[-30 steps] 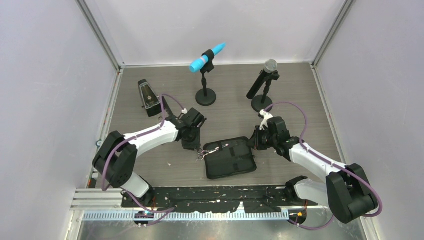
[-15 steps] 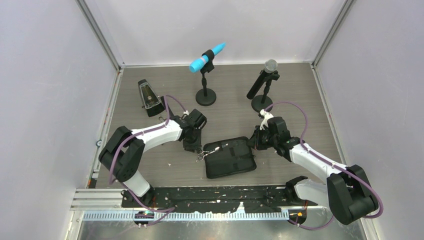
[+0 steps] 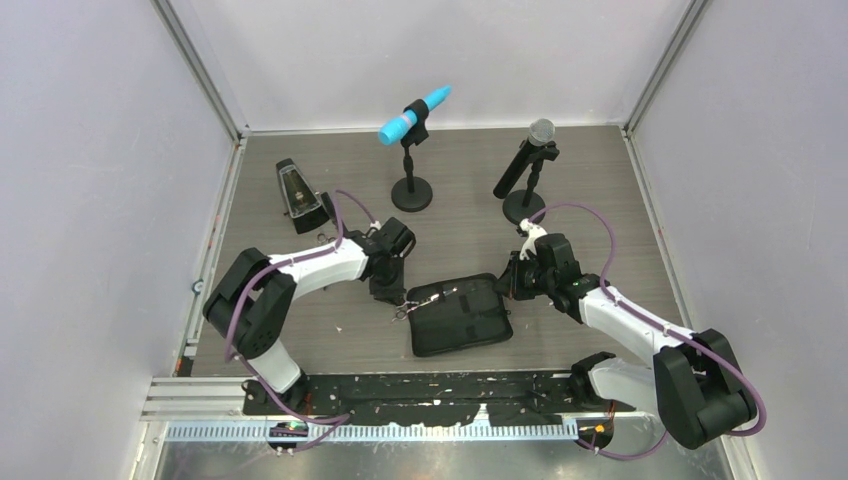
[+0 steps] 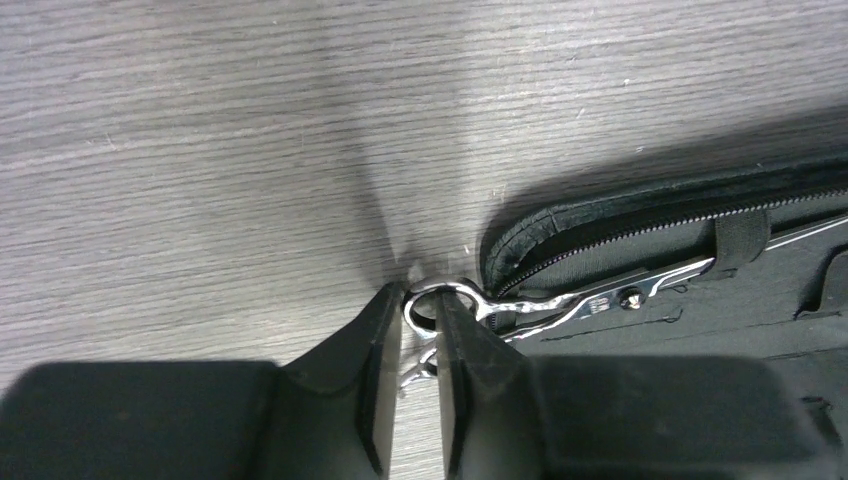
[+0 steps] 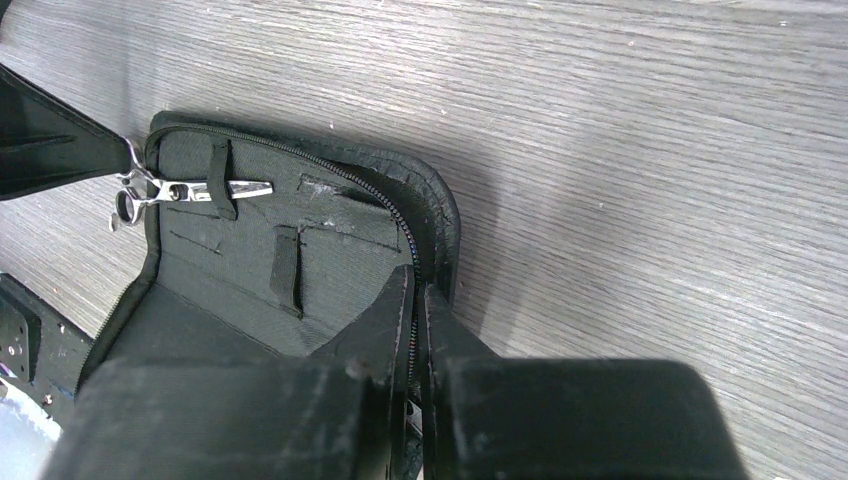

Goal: Sort the hair-cutting tools
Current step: Place the scissors in the hairdressing tool bag.

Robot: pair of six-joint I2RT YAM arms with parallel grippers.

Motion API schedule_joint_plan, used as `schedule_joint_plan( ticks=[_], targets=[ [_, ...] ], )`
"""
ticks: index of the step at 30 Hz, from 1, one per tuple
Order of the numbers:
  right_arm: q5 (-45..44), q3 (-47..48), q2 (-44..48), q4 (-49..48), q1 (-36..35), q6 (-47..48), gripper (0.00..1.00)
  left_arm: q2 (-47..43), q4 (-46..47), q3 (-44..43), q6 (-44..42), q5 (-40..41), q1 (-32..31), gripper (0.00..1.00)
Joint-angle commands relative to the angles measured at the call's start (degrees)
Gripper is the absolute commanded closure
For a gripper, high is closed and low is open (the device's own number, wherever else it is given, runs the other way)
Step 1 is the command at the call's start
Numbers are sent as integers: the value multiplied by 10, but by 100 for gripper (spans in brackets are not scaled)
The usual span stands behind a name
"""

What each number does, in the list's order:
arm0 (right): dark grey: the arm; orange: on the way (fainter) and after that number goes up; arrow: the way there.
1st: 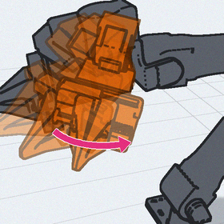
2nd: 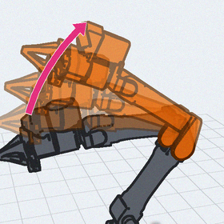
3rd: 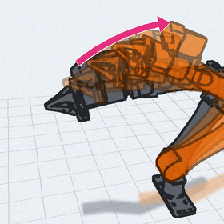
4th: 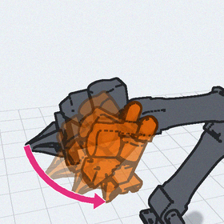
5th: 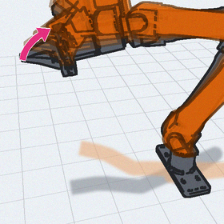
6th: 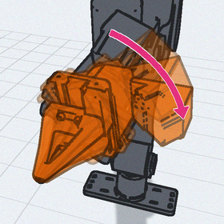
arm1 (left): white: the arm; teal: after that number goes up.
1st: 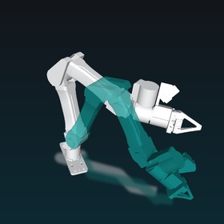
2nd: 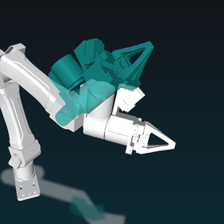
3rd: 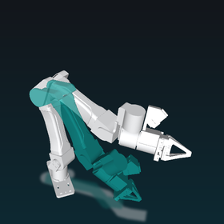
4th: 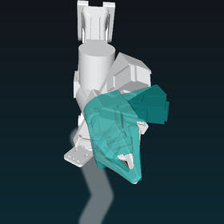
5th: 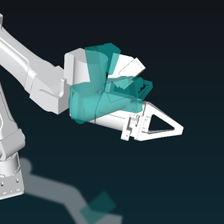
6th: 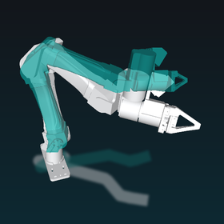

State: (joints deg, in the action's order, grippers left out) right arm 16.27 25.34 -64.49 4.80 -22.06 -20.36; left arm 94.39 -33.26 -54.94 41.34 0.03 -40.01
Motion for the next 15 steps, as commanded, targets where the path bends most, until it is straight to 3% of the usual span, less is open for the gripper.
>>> schedule_joint_plan(
  ticks=[1, 9, 15],
  targets=[
    [7, 2, 3, -23, -3, -3, 95, 1, 11, -19, -8, -8, -2, 82],
    [18, 3, 8, -31, -3, 1, 95, -14, 21, -33, -48, -5, -3, 99],
    [25, 6, 3, -33, -3, 4, 95, -13, 19, -53, -61, -5, -5, 100]
  ],
)
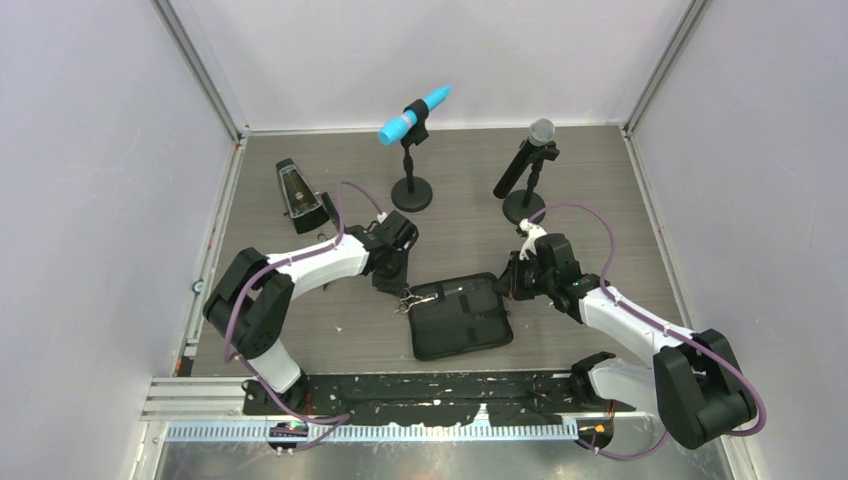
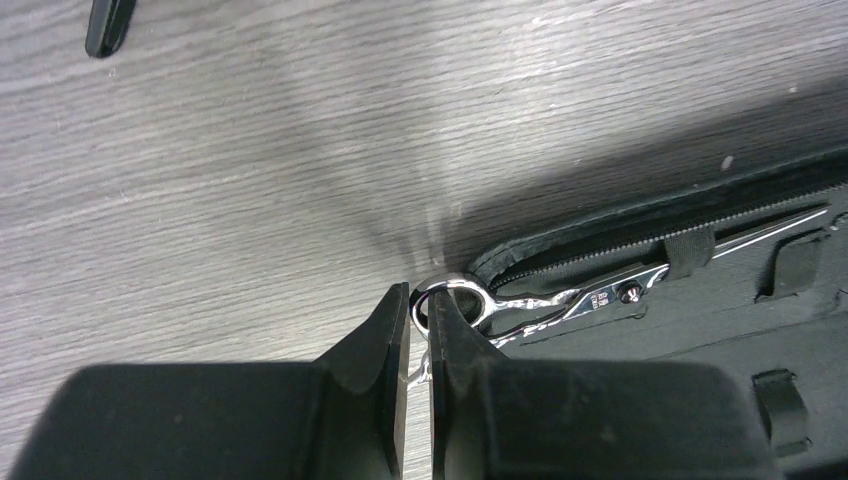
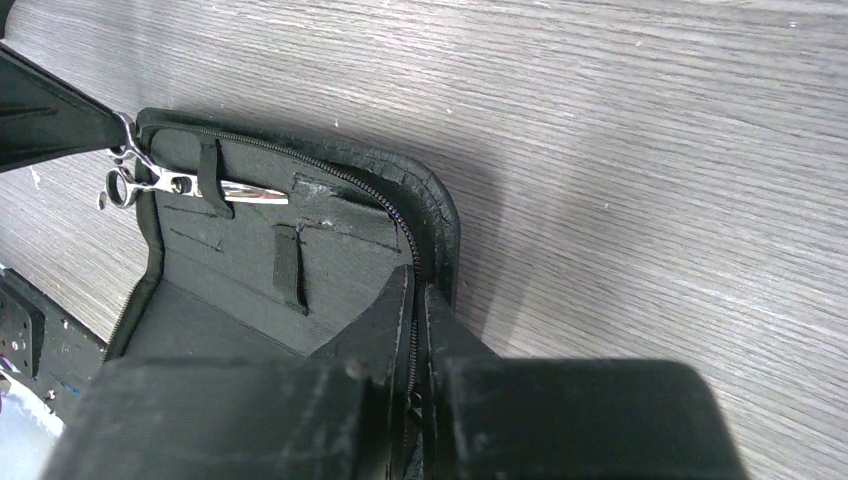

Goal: Sort the hair-cutting tools
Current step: Place the scissors in the hairdressing tool bag.

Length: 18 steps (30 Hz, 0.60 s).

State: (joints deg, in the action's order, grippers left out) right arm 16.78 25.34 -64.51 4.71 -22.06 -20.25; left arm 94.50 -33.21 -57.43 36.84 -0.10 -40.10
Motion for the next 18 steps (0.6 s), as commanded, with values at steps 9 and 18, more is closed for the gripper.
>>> schedule_joint_plan(
  ticks=[9, 18],
  targets=[
    [28, 3, 0, -39, -3, -5, 95, -3, 31, -34, 22, -10, -13, 100],
    [38, -1, 0, -44, -3, -9, 95, 9, 47, -54, 36, -15, -30, 100]
  ],
)
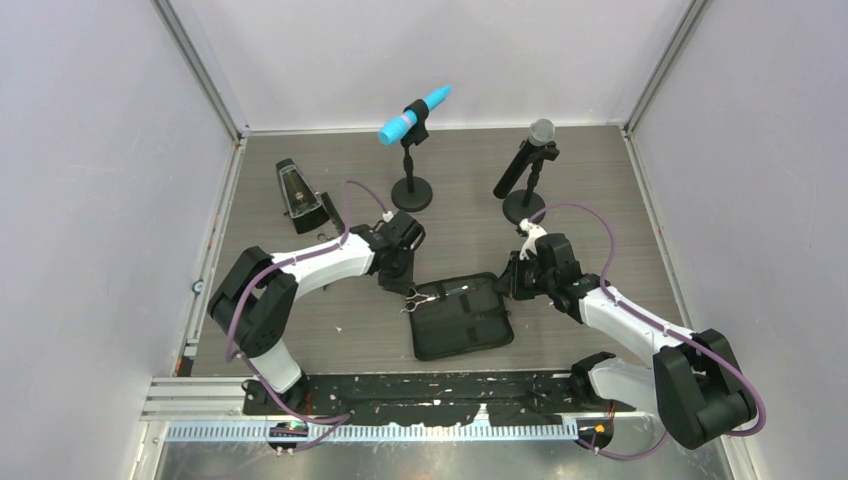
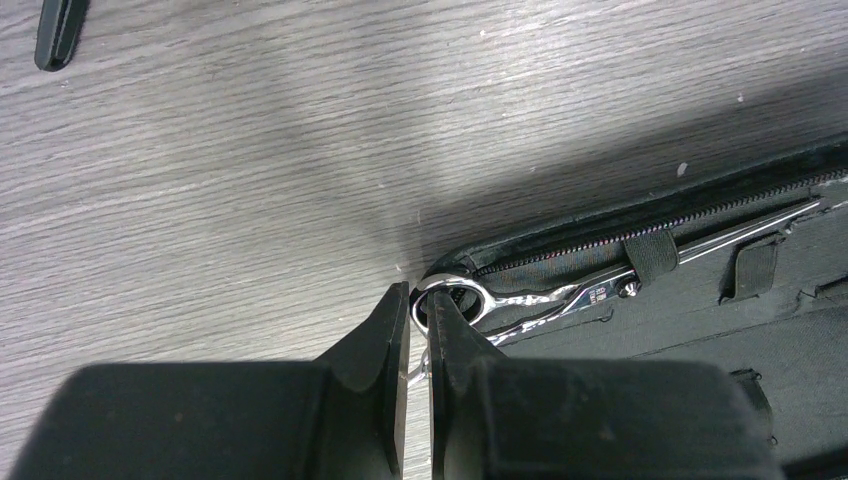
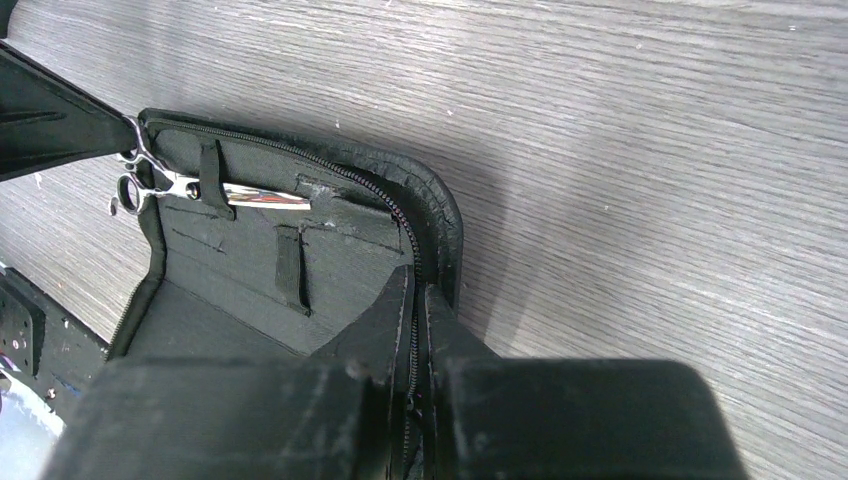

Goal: Sort the hair-cutting tools
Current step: Place the scissors in the hairdressing tool bag.

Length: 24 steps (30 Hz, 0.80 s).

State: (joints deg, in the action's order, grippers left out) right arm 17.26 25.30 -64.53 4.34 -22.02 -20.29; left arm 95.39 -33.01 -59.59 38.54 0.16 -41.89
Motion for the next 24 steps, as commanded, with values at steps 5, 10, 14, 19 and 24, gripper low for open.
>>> schedule_joint_plan(
  ticks=[5, 10, 14, 19, 24],
  targets=[
    [40, -2, -3, -41, -4, -14, 95, 5, 49, -45, 27, -21, -19, 100],
    [45, -2, -6, -58, -5, -19, 95, 8, 53, -53, 38, -23, -24, 100],
    [43, -2, -6, -58, -6, -24, 95, 12, 53, -54, 51, -18, -32, 100],
    [36, -2, -6, -60, -11, -35, 95, 10, 60, -47, 73, -7, -35, 100],
    [24, -11, -4, -66, -16, -55, 95, -17, 101, -12, 115, 21, -36, 100]
  ],
)
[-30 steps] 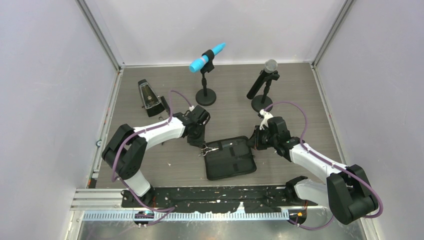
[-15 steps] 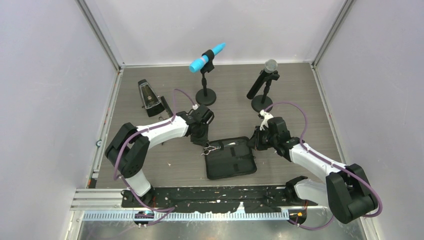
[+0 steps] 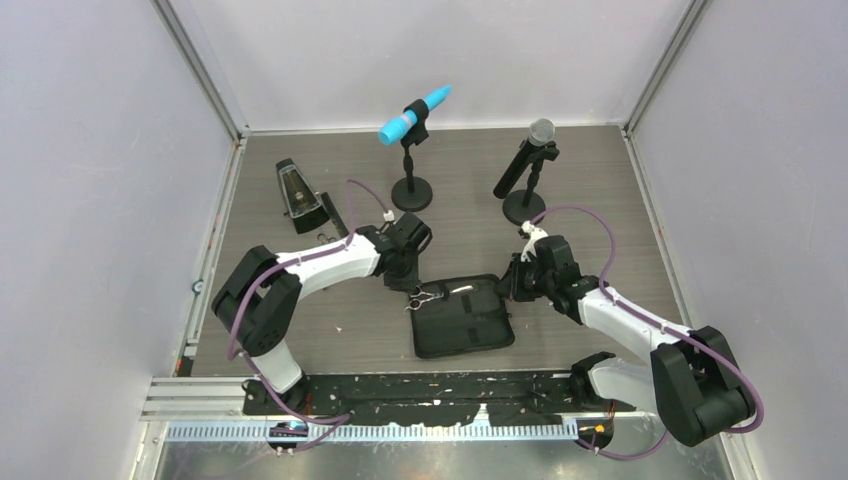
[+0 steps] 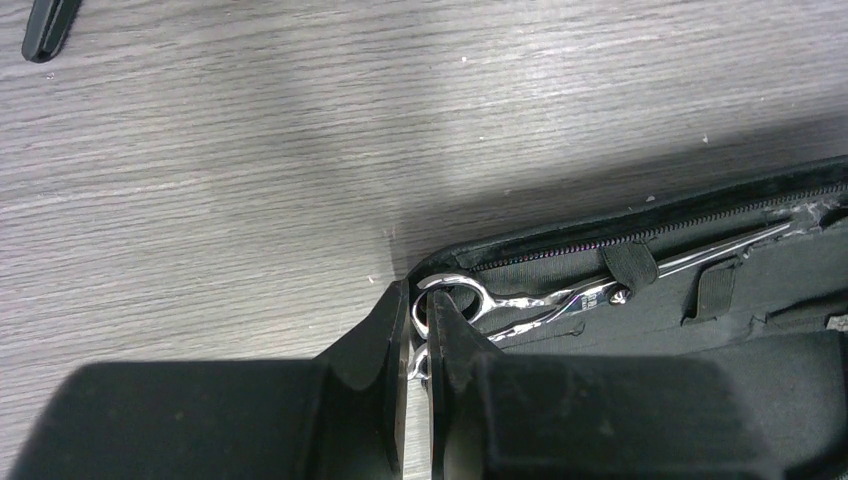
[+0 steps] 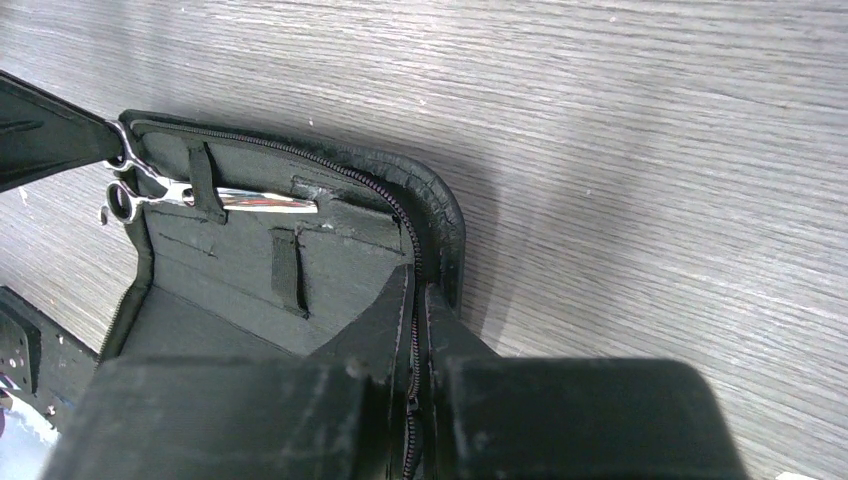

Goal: Sort the hair-cutting tools
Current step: Place the scissors in the hairdressing tool bag.

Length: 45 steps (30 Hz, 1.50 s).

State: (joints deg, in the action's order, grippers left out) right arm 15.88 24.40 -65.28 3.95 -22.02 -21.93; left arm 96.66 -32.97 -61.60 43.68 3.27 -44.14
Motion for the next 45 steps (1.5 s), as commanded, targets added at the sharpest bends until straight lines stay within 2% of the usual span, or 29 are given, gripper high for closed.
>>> schedule_joint_plan(
  ticks=[1, 9, 17, 23, 25, 27, 33, 37, 41, 45],
  targets=[
    [35, -4, 5, -63, -17, -43, 95, -34, 112, 17, 73, -9, -13, 100],
    [22, -29, 15, -80, -21, -68, 95, -64, 184, 74, 119, -3, -17, 100],
    [15, -32, 17, -76, -23, -60, 93, -67, 112, 53, 62, 54, -19, 100],
    [-3, -4, 33, -34, -23, -35, 79, -64, 80, 58, 54, 65, -23, 100],
    [-14, 11, 34, -5, -23, -22, 63, -73, 74, 63, 51, 72, -23, 100],
    [-28, 29, 38, 23, -24, -8, 53, -79, 70, 64, 45, 75, -23, 100],
    [-84, 114, 49, 126, -42, 20, 31, -62, 59, 49, 34, 56, -23, 100],
    [-118, 184, 24, 186, -96, 19, 25, -53, 63, 45, 31, 49, -23, 100],
    [-150, 246, -30, 224, -148, -6, 25, -50, 67, 45, 29, 46, -23, 100],
    [-141, 280, -95, 231, -163, -35, 29, -54, 75, 54, 28, 46, -23, 100]
  ],
)
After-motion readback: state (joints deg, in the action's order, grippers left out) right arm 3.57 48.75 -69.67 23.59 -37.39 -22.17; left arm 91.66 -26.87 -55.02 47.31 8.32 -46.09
